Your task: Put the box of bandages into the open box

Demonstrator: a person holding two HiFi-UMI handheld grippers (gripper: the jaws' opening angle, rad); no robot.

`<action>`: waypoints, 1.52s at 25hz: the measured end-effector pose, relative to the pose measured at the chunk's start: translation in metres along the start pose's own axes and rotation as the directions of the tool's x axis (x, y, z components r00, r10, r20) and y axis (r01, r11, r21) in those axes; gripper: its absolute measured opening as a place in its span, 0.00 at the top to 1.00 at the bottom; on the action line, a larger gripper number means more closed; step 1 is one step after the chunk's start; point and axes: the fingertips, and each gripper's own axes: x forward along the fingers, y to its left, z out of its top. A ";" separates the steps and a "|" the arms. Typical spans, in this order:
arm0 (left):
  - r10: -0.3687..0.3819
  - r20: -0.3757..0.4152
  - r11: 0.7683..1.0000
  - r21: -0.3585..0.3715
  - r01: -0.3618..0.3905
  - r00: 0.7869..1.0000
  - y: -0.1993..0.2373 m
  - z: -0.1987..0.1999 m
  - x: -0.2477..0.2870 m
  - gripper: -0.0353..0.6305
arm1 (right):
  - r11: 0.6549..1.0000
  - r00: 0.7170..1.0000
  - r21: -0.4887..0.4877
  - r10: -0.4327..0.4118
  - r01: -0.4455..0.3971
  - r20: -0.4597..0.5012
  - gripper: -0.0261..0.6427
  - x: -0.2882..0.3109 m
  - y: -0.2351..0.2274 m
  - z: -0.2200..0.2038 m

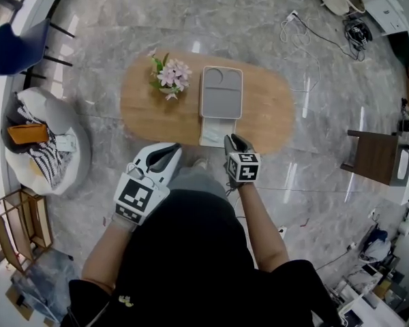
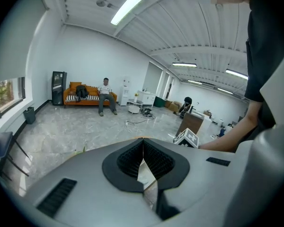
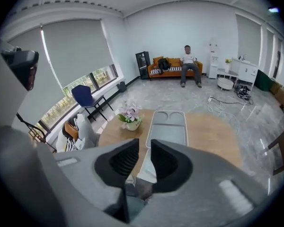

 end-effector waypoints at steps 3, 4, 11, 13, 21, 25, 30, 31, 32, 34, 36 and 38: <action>-0.006 0.013 1.000 0.006 0.006 1.000 -0.007 0.008 0.004 0.93 | 1.000 0.998 -0.013 0.006 -0.005 0.055 0.88 -0.030 0.005 0.019; -0.009 0.018 1.000 0.009 0.009 1.000 -0.010 0.011 0.005 0.93 | 1.000 0.997 -0.019 0.007 -0.006 0.074 0.89 -0.041 0.005 0.025; -0.036 0.061 0.999 0.043 0.034 0.997 -0.030 0.038 0.017 0.93 | 0.996 0.983 -0.089 0.036 -0.020 0.183 0.92 -0.107 0.013 0.064; -0.045 0.070 0.998 0.050 0.042 0.997 -0.037 0.044 0.019 0.93 | 0.993 0.976 -0.119 0.043 -0.017 0.213 0.93 -0.127 0.016 0.074; -0.056 0.104 0.996 0.074 0.049 0.993 -0.055 0.067 0.022 0.93 | 0.989 0.932 -0.147 0.050 0.004 0.358 0.95 -0.206 0.011 0.114; -0.058 0.138 0.995 0.087 0.046 0.989 -0.060 0.085 0.020 0.93 | 0.986 0.897 -0.166 0.045 0.031 0.439 0.95 -0.241 0.008 0.137; -0.058 0.170 0.993 0.113 0.039 0.984 -0.064 0.103 0.020 0.93 | 0.982 0.866 -0.182 0.056 0.041 0.497 0.95 -0.271 0.006 0.157; -0.058 0.175 0.992 0.117 0.037 0.983 -0.065 0.106 0.020 0.93 | 0.981 0.864 -0.189 0.058 0.043 0.500 0.95 -0.276 0.006 0.160; -0.058 0.180 0.992 0.118 0.037 0.982 -0.067 0.109 0.020 0.93 | 0.979 0.863 -0.196 0.060 0.046 0.502 0.95 -0.280 0.005 0.162; -0.059 0.191 0.992 0.122 0.036 0.980 -0.069 0.114 0.019 0.93 | 0.977 0.856 -0.207 0.061 0.054 0.514 0.95 -0.288 0.004 0.166; -0.065 0.198 0.991 0.132 0.039 0.978 -0.071 0.118 0.019 0.93 | 0.977 0.843 -0.203 0.059 0.061 0.535 0.95 -0.294 0.002 0.170; -0.071 0.202 0.989 0.140 0.042 0.977 -0.072 0.121 0.019 0.93 | 0.979 0.829 -0.194 0.055 0.066 0.557 0.95 -0.298 -0.001 0.173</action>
